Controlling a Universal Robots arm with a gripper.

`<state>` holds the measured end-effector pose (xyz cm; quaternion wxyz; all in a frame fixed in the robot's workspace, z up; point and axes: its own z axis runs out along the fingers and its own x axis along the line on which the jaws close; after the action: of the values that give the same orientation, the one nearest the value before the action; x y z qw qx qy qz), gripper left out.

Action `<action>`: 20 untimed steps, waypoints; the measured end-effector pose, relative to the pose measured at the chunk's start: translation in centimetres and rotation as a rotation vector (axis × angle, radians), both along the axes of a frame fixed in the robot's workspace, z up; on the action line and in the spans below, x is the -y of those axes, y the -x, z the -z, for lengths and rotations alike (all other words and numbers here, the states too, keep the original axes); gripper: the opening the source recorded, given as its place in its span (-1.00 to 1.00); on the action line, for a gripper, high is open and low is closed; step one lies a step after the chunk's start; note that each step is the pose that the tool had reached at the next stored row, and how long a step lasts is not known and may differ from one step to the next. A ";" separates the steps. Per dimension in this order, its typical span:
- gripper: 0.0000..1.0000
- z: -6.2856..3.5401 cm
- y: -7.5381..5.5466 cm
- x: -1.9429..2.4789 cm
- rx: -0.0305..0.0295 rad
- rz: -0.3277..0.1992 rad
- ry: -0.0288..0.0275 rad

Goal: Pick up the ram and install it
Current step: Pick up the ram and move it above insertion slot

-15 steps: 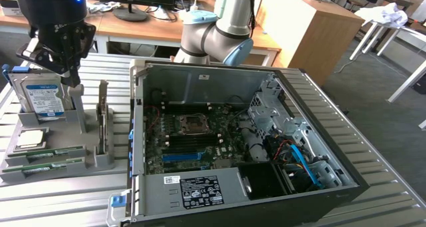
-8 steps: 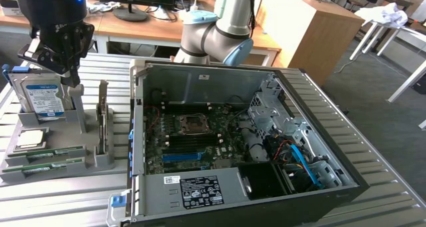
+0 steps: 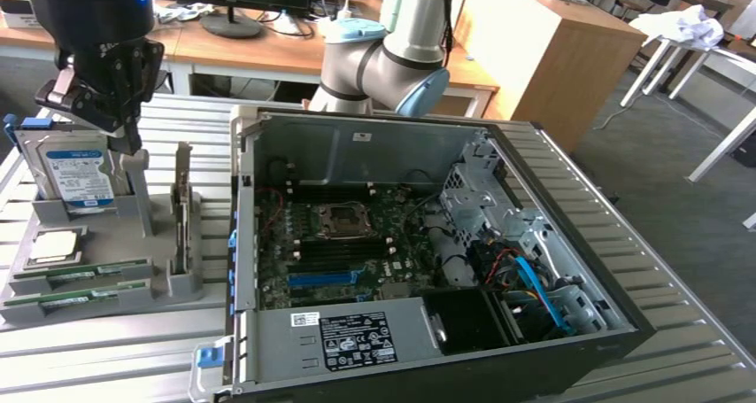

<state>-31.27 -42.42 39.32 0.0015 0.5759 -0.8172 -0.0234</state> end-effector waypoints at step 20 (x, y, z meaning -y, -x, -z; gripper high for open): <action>-0.78 0.00 0.0 0.00 0.0000 -0.147 0.0000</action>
<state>-31.27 -42.42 39.32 0.0032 0.6342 -0.7728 -0.0232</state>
